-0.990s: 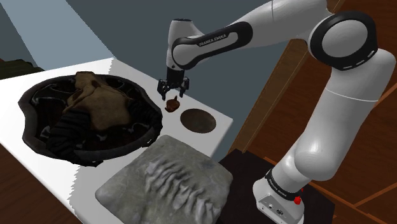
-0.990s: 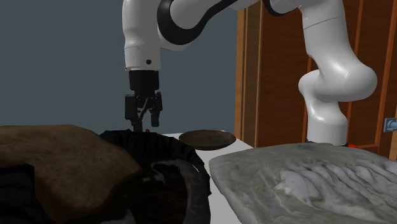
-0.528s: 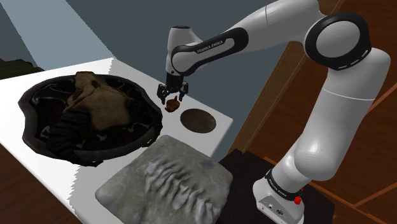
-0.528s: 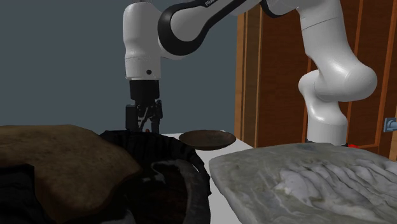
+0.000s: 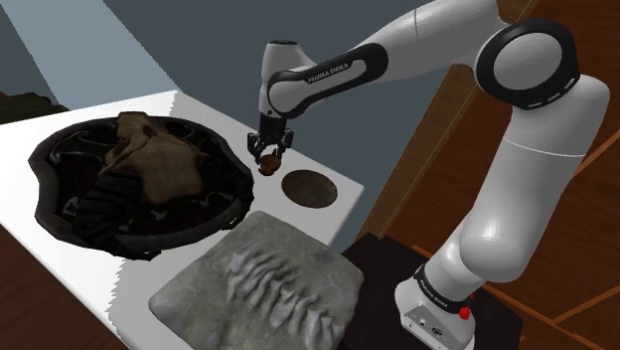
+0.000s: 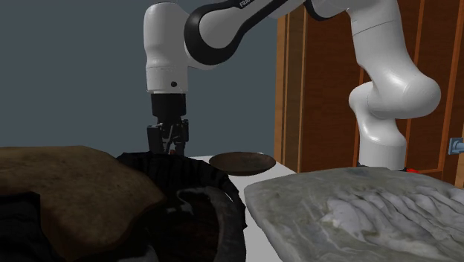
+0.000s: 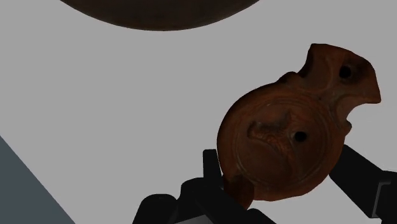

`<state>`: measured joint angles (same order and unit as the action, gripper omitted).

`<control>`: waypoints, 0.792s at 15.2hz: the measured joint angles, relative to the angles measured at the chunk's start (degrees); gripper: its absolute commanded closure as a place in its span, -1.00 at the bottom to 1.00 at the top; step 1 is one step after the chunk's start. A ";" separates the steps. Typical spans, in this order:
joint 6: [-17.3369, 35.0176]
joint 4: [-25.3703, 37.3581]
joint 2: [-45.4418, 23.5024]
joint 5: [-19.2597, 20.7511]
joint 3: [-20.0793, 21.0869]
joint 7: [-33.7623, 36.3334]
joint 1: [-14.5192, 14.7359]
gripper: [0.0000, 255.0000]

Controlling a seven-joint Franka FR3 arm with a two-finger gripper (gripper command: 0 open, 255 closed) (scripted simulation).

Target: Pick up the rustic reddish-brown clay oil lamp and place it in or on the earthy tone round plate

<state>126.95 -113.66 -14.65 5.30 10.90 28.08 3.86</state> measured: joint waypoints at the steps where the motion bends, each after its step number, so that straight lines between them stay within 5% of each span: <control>1: 0.01 0.02 -0.02 0.00 0.00 0.00 0.00 1.00; 12: -3.38 1.46 1.84 -0.60 0.19 -0.46 -0.11 1.00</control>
<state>123.57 -112.20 -12.80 4.69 11.09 27.62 3.76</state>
